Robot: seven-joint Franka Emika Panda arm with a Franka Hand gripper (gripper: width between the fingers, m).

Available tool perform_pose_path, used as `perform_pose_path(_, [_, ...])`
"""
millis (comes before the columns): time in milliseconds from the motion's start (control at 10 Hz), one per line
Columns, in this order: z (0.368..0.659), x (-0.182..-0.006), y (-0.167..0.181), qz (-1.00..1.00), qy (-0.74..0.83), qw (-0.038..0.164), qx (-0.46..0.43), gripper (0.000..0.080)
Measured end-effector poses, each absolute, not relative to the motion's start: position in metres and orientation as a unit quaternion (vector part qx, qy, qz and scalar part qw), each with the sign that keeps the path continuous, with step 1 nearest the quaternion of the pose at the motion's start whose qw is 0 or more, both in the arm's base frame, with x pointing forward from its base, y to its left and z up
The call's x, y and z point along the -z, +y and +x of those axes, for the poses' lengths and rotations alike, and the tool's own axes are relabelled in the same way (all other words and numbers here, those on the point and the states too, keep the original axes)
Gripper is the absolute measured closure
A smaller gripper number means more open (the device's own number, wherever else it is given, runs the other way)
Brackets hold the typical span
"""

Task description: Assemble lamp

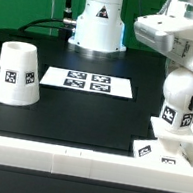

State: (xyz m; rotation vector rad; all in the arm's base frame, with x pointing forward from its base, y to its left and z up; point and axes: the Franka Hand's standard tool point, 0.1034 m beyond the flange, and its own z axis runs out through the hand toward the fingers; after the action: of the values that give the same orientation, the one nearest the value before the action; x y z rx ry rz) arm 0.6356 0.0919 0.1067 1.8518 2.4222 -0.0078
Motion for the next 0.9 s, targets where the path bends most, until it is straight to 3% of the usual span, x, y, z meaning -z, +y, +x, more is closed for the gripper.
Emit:
perform_pose_path(500, [0.6355, -0.1065, 0.0900, 0.647, 0.761, 0.045, 0.000, 0.0225])
perform_pose_path(900, [0.6331, -0.1066, 0.0842, 0.789, 0.613, 0.024, -0.005, 0.0223])
